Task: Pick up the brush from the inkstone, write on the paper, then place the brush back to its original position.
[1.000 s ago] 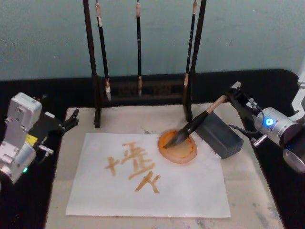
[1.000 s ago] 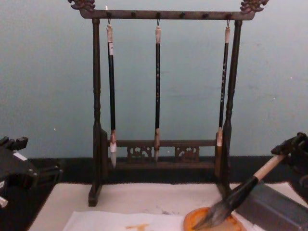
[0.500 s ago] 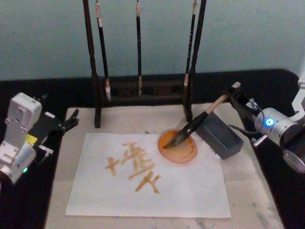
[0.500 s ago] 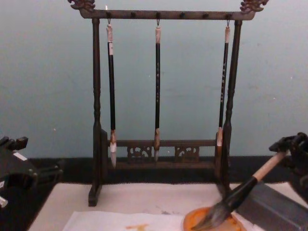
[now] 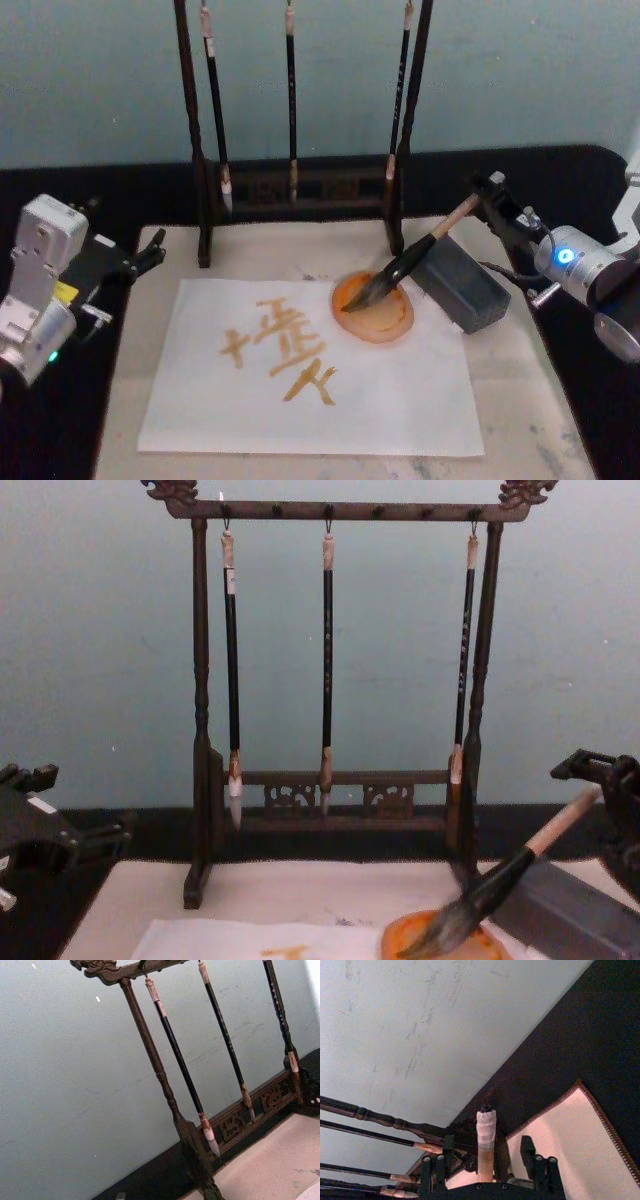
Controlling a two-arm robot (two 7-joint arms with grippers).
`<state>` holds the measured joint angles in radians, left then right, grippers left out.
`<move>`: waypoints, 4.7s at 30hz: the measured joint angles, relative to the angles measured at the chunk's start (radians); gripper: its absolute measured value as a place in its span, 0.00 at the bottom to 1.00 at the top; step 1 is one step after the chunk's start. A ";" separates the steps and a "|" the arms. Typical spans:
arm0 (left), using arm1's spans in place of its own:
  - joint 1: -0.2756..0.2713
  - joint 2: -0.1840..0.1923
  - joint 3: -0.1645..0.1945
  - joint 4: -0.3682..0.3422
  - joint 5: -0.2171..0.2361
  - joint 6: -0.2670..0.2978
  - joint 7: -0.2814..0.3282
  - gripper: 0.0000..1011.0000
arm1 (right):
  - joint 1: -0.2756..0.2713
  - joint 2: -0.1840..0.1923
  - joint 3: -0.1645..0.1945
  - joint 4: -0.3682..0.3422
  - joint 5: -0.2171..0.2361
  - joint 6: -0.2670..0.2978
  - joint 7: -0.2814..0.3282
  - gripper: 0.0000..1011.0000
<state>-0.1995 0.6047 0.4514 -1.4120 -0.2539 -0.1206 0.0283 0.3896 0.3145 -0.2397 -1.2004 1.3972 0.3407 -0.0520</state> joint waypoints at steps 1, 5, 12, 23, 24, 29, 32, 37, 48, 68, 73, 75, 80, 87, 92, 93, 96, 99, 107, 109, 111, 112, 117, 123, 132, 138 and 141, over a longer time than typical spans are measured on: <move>0.000 0.000 0.000 0.000 0.000 0.000 0.000 1.00 | 0.000 0.000 0.000 0.000 0.000 0.000 0.000 0.85; 0.000 0.000 0.000 0.000 0.000 0.000 0.000 1.00 | 0.000 0.000 0.000 0.000 0.000 0.000 0.000 0.94; 0.000 0.000 0.000 0.000 0.000 0.000 0.000 1.00 | 0.000 0.000 0.000 0.000 0.000 0.000 0.000 0.99; 0.000 0.000 0.000 0.000 0.000 0.000 0.000 1.00 | -0.075 0.064 -0.024 -0.145 -0.028 -0.052 -0.039 0.99; 0.000 0.000 0.000 0.000 0.000 0.000 0.000 1.00 | -0.075 0.064 -0.024 -0.145 -0.028 -0.052 -0.039 0.99; 0.000 0.000 0.000 0.000 0.000 0.000 0.000 1.00 | -0.136 0.131 -0.064 -0.248 -0.157 -0.162 -0.030 0.99; 0.000 0.000 0.000 0.000 0.000 0.000 0.000 1.00 | -0.169 0.166 -0.090 -0.298 -0.269 -0.239 -0.014 0.99; 0.000 0.000 0.000 0.000 0.000 0.000 0.000 1.00 | -0.211 0.210 -0.134 -0.353 -0.471 -0.359 -0.001 0.99; 0.000 0.000 0.000 0.000 0.000 0.000 0.000 1.00 | -0.230 0.202 -0.217 -0.341 -0.796 -0.485 -0.075 0.99; 0.000 0.000 0.000 0.000 0.000 0.000 0.000 1.00 | -0.280 0.183 -0.231 -0.287 -0.963 -0.531 -0.109 0.99; 0.000 0.000 0.000 0.000 0.000 0.000 0.000 1.00 | -0.297 0.181 -0.219 -0.292 -0.966 -0.530 -0.103 0.99; 0.000 0.000 0.000 0.000 0.000 0.000 0.000 1.00 | -0.304 0.184 -0.211 -0.302 -0.965 -0.525 -0.097 0.99; 0.000 0.000 0.000 0.000 0.000 0.000 0.000 1.00 | -0.305 0.184 -0.211 -0.304 -0.965 -0.524 -0.096 0.99; 0.000 0.000 0.000 0.000 0.000 0.000 0.000 1.00 | -0.304 0.184 -0.212 -0.301 -0.965 -0.524 -0.097 0.99; 0.000 0.000 0.000 0.000 0.000 0.000 0.000 1.00 | -0.303 0.183 -0.213 -0.300 -0.965 -0.524 -0.098 0.99; 0.000 0.000 0.000 0.000 0.000 0.000 0.000 1.00 | -0.303 0.183 -0.213 -0.300 -0.965 -0.524 -0.098 0.99; 0.000 0.000 0.000 0.000 0.000 0.000 0.000 1.00 | -0.303 0.183 -0.214 -0.300 -0.965 -0.524 -0.099 0.99; 0.000 0.000 0.000 0.000 0.000 0.000 0.000 1.00 | -0.302 0.183 -0.214 -0.299 -0.966 -0.524 -0.099 0.99; 0.000 0.000 0.000 0.000 0.000 0.000 0.000 1.00 | -0.302 0.183 -0.215 -0.299 -0.966 -0.525 -0.100 0.99; 0.000 0.000 0.000 0.000 0.000 0.000 0.000 1.00 | -0.302 0.183 -0.215 -0.298 -0.966 -0.525 -0.100 0.99; 0.000 0.000 0.000 0.000 0.000 0.000 0.000 1.00 | -0.302 0.183 -0.215 -0.298 -0.966 -0.525 -0.100 0.99; 0.000 0.000 0.000 0.000 0.000 0.000 0.000 1.00 | -0.302 0.183 -0.215 -0.298 -0.966 -0.525 -0.100 0.99; 0.000 0.000 0.000 0.000 0.000 0.000 0.000 1.00 | -0.302 0.183 -0.215 -0.298 -0.966 -0.525 -0.100 0.99; 0.000 0.000 0.000 0.000 0.000 0.000 0.000 1.00 | -0.302 0.183 -0.215 -0.298 -0.966 -0.525 -0.100 0.99; 0.000 0.000 0.000 0.000 0.000 0.000 0.000 1.00 | -0.302 0.183 -0.215 -0.298 -0.966 -0.525 -0.100 0.99; 0.000 0.000 0.000 0.000 0.000 0.000 0.000 1.00 | -0.302 0.183 -0.215 -0.298 -0.966 -0.525 -0.100 0.99; 0.000 0.000 0.000 0.000 0.000 0.000 0.000 1.00 | -0.302 0.183 -0.215 -0.298 -0.966 -0.525 -0.100 0.99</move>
<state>-0.1995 0.6047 0.4513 -1.4120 -0.2539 -0.1206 0.0283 0.0880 0.4974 -0.4543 -1.4985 0.4311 -0.1841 -0.1519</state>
